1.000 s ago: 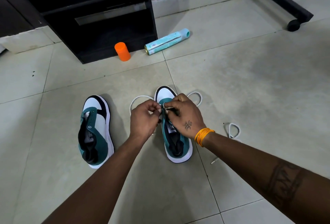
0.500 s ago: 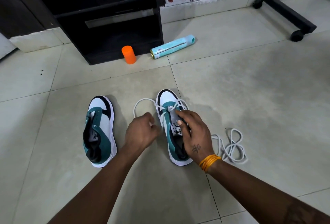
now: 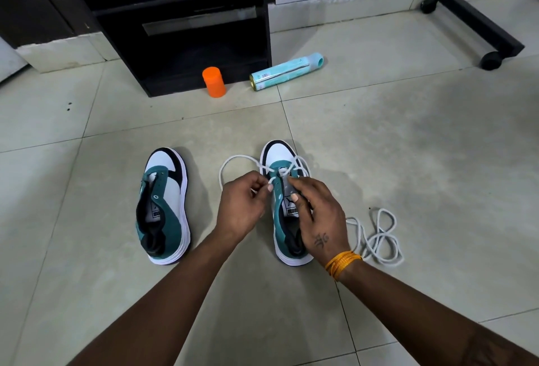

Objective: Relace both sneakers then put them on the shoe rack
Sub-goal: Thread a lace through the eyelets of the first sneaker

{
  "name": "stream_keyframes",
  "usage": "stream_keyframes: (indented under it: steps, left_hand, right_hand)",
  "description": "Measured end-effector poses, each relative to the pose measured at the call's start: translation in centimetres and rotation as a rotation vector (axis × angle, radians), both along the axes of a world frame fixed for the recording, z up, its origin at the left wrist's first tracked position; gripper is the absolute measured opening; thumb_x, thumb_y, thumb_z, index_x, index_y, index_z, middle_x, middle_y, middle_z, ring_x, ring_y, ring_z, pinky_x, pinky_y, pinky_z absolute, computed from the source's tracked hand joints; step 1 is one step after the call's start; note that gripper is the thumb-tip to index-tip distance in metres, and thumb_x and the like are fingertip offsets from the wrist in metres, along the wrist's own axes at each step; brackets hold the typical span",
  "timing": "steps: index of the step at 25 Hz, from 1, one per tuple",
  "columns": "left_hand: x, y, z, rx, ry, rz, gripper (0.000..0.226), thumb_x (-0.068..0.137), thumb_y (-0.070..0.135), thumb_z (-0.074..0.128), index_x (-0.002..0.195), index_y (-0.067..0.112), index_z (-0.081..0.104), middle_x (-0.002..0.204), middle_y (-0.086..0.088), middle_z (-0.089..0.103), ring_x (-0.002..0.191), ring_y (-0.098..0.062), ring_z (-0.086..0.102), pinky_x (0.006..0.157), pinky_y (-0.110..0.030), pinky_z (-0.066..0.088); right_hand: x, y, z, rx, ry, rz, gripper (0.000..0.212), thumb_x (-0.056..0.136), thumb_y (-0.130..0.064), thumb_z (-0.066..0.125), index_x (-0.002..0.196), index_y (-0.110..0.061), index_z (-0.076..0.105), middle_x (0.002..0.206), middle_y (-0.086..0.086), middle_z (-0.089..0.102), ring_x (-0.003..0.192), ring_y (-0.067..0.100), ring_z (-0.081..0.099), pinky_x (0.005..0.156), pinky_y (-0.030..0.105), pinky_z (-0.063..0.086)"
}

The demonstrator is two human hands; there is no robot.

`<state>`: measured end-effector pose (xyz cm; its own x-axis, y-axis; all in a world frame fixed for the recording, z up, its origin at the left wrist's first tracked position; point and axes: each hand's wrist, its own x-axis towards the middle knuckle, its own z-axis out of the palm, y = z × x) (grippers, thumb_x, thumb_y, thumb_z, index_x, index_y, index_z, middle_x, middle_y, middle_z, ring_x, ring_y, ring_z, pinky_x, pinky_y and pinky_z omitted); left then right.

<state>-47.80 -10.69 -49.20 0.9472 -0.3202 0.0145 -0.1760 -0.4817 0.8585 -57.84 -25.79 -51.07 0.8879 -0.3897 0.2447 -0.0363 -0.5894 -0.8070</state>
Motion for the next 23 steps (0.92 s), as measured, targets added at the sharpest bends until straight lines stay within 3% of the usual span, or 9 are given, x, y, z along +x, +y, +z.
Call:
stream_keyframes:
  steps: [2,4,6,10,13,16,19,21,23]
  left_hand:
    - [0.7,0.7,-0.5,0.283,-0.137,-0.028,0.008,0.092,0.019,0.07,0.085,0.02,0.069,0.075,0.004,0.07,0.069,-0.023,0.069,0.066,-0.034,0.055]
    - [1.2,2.0,-0.2,0.833,-0.087,-0.162,0.011,0.09,0.023,0.068,0.098,0.017,0.068,0.097,-0.006,0.072,0.089,-0.028,0.071,0.075,-0.033,0.053]
    - [1.5,2.7,0.1,1.119,-0.041,-0.234,0.024,0.09,0.028,0.067,0.11,0.015,0.066,0.112,-0.008,0.069,0.1,-0.028,0.069,0.081,-0.033,0.053]
    - [1.7,0.6,1.4,0.714,-0.189,-0.17,0.029,0.087,0.03,0.063,0.115,0.021,0.067,0.101,-0.003,0.074,0.093,-0.031,0.069,0.078,-0.037,0.057]
    - [1.3,-0.2,1.9,0.555,-0.288,-0.168,0.018,0.091,0.033,0.052,0.092,0.021,0.065,0.08,-0.001,0.071,0.078,-0.032,0.067,0.066,-0.038,0.054]
    - [0.6,0.0,1.7,0.349,-0.144,-0.086,0.037,0.091,0.043,0.044,0.075,0.017,0.064,0.067,0.001,0.068,0.066,-0.022,0.065,0.066,-0.037,0.054]
    - [0.4,-0.3,1.7,0.159,0.022,0.007,0.042,0.102,0.042,0.059,0.07,0.016,0.066,0.057,0.006,0.066,0.057,-0.009,0.066,0.062,-0.028,0.053]
    - [0.8,0.1,1.4,0.342,-0.004,-0.022,0.029,0.099,0.027,0.066,0.073,0.014,0.068,0.056,0.007,0.064,0.062,-0.007,0.068,0.057,-0.017,0.044]
    - [1.6,1.4,1.4,0.794,0.02,-0.123,0.01,0.093,0.024,0.066,0.09,0.016,0.071,0.082,0.002,0.071,0.086,-0.02,0.072,0.065,-0.02,0.043]
  right_hand:
    - [0.0,0.0,0.0,0.014,-0.013,-0.004,0.032,0.107,-0.02,0.055,0.137,-0.026,0.065,0.134,-0.007,0.062,0.124,0.007,0.059,0.101,0.03,0.051]
    - [0.0,-0.1,-0.1,0.022,-0.02,0.0,0.032,0.107,-0.021,0.054,0.137,-0.025,0.065,0.134,-0.007,0.062,0.125,0.007,0.059,0.102,0.029,0.05]
    - [0.0,-0.1,0.0,0.023,-0.02,-0.003,0.032,0.107,-0.024,0.053,0.136,-0.025,0.065,0.134,-0.007,0.062,0.124,0.007,0.059,0.102,0.027,0.05]
    - [0.1,0.0,0.1,0.022,-0.018,-0.014,0.033,0.105,-0.025,0.053,0.135,-0.025,0.066,0.132,-0.007,0.062,0.122,0.006,0.059,0.1,0.022,0.048]
    - [0.1,0.0,0.0,0.022,-0.03,-0.015,0.032,0.105,-0.019,0.057,0.135,-0.024,0.067,0.132,-0.007,0.063,0.121,0.005,0.059,0.1,0.019,0.047]
    - [0.0,0.0,0.0,0.018,-0.024,-0.018,0.032,0.104,-0.016,0.059,0.135,-0.023,0.067,0.132,-0.007,0.063,0.121,0.005,0.059,0.1,0.018,0.047]
    - [0.0,0.1,0.1,0.019,-0.014,-0.027,0.032,0.104,-0.017,0.059,0.134,-0.024,0.067,0.131,-0.007,0.063,0.119,0.003,0.059,0.099,0.014,0.044]
    - [0.0,0.1,0.2,0.018,-0.013,-0.021,0.032,0.105,-0.017,0.059,0.134,-0.024,0.067,0.131,-0.007,0.063,0.119,0.003,0.059,0.1,0.014,0.044]
    - [0.0,0.0,0.3,0.032,-0.009,-0.011,0.031,0.105,-0.019,0.058,0.134,-0.025,0.067,0.13,-0.009,0.062,0.119,0.002,0.059,0.1,0.016,0.045]
